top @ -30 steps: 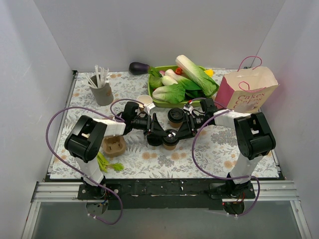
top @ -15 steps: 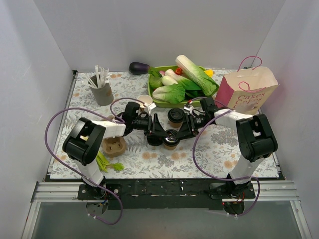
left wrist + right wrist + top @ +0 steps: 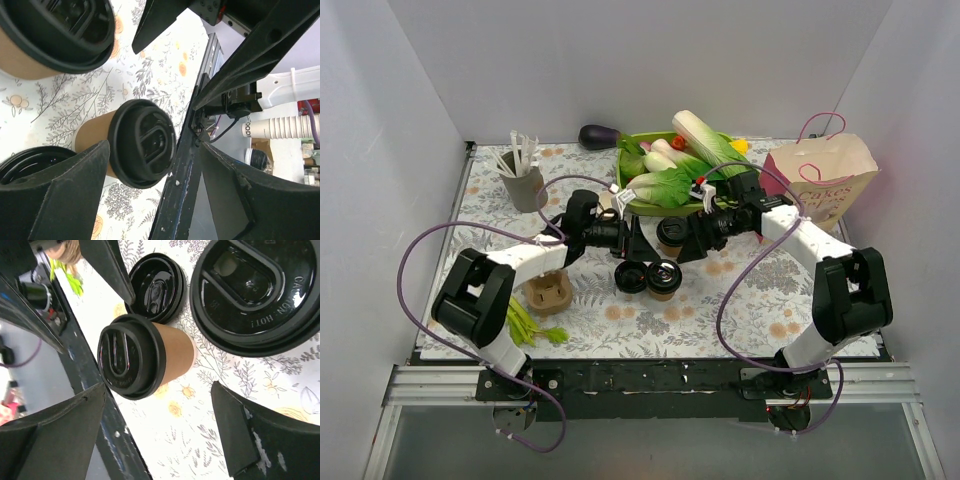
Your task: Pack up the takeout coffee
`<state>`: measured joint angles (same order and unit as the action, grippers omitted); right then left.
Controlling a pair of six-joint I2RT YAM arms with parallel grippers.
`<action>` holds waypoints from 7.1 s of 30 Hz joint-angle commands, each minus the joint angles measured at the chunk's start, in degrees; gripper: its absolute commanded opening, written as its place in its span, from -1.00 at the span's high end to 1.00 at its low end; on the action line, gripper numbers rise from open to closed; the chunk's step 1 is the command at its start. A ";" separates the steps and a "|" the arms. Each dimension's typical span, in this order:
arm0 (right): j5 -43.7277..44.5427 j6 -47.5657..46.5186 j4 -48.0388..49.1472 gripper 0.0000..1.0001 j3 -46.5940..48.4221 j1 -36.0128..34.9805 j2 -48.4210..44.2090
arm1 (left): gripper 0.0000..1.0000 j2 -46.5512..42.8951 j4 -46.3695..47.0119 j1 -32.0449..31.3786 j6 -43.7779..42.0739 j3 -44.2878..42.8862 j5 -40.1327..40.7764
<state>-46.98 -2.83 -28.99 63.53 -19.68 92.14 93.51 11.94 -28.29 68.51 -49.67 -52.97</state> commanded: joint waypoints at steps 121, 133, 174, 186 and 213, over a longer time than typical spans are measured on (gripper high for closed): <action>33.09 -26.26 0.95 -0.92 7.75 -20.75 -10.05 | -0.16 -2.11 -83.75 25.48 -37.06 -28.82 48.14; 32.30 -26.09 1.31 -0.91 9.33 -20.75 -8.12 | -0.08 2.19 -84.02 26.18 -34.23 -30.48 47.70; 31.51 -26.79 2.71 -0.90 8.37 -20.75 -6.80 | 0.52 9.14 -89.20 26.18 -43.28 -33.21 43.84; 31.60 -26.88 3.07 -0.90 7.22 -20.75 -7.76 | 0.00 7.47 -88.94 26.18 -49.78 -36.82 42.07; 31.42 -27.05 2.54 -0.90 8.46 -20.75 -6.44 | -0.16 8.08 -84.63 26.10 -53.13 -30.66 40.14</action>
<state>-14.57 -29.91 -28.16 70.50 -40.56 85.25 103.28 -73.84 -2.35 15.40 -80.38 -12.05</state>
